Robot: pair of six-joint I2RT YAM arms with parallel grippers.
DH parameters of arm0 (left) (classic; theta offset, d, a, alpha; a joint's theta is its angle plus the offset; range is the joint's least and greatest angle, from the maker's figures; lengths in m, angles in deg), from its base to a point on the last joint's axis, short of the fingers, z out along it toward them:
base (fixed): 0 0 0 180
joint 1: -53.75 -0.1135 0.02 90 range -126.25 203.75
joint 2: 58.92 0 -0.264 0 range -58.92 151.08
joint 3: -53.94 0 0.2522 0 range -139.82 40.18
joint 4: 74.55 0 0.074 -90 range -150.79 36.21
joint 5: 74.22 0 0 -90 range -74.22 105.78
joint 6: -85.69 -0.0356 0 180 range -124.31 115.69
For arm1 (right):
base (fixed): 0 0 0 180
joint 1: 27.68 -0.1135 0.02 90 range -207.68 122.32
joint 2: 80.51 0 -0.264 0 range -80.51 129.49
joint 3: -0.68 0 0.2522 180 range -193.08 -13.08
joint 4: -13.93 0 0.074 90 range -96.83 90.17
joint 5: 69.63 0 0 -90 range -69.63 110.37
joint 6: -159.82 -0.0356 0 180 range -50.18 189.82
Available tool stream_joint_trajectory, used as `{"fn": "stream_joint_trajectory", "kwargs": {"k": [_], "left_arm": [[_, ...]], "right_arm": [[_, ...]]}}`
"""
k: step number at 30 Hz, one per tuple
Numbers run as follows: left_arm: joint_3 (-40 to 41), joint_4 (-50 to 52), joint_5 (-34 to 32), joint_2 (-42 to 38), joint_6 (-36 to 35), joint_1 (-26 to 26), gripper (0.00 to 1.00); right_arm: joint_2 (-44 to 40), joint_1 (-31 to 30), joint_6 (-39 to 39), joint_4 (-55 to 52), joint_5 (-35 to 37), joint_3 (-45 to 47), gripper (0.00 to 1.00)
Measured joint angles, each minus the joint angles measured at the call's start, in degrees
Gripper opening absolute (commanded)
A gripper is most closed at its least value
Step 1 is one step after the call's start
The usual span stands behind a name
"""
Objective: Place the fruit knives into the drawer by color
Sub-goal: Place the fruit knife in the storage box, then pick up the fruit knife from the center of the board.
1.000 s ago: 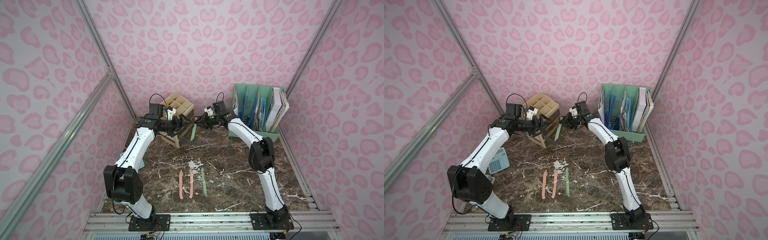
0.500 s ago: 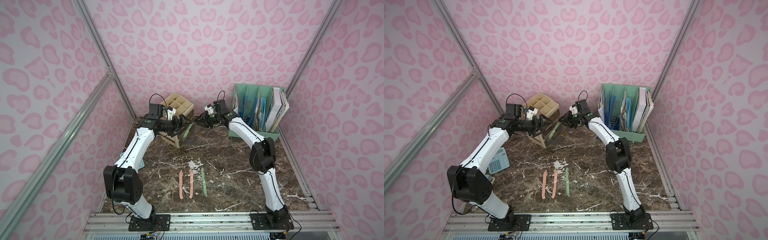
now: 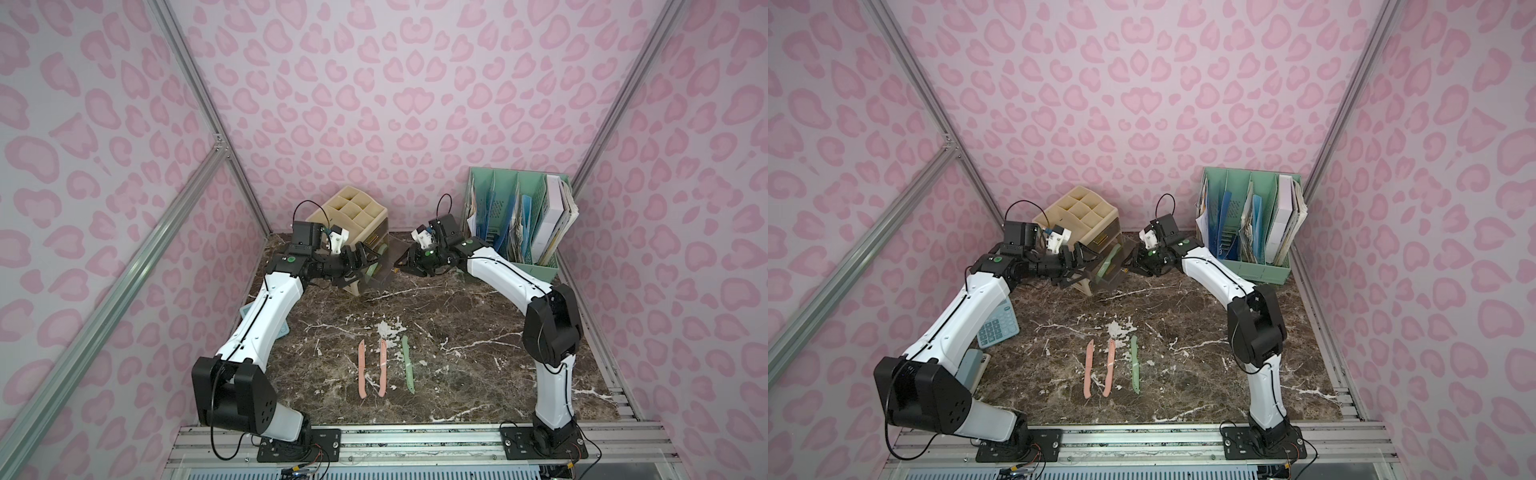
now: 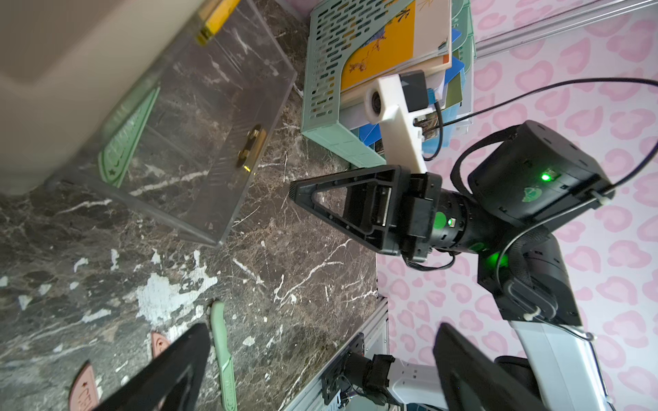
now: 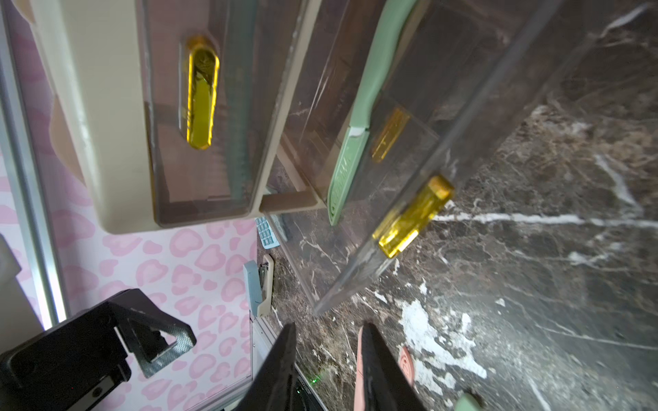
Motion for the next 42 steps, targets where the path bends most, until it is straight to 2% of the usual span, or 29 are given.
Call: {"fn": "stream_joint_trajectory", "kwargs": {"k": [2, 7, 16, 23, 30, 42], "left_arm": [[1.86, 0.0, -0.02, -1.62, -0.02, 0.31, 0.99], [5.97, 0.26, -0.15, -5.29, -0.02, 0.74, 0.99], [13.0, 0.7, -0.42, -11.72, -0.04, 1.11, 0.99], [18.4, 0.96, -0.59, -16.61, -0.02, 1.36, 0.99], [23.69, 1.22, -0.66, -21.0, 0.15, 1.64, 0.99], [31.3, 1.75, -1.01, -28.52, 1.64, 2.14, 0.99]], "right_arm": [[-1.6, -0.76, 1.05, 0.0, 0.96, 2.05, 0.39], [-4.46, -3.19, 3.52, -0.9, 4.09, 5.86, 0.52], [-8.31, -7.58, 5.92, -3.02, 9.81, 13.11, 0.62], [-9.11, -10.58, 7.02, -4.39, 14.27, 15.47, 0.72], [-8.24, -15.58, 8.24, -7.69, 19.93, 16.2, 0.73], [-6.25, -22.56, 8.22, -13.18, 29.59, 19.56, 0.62]]}}
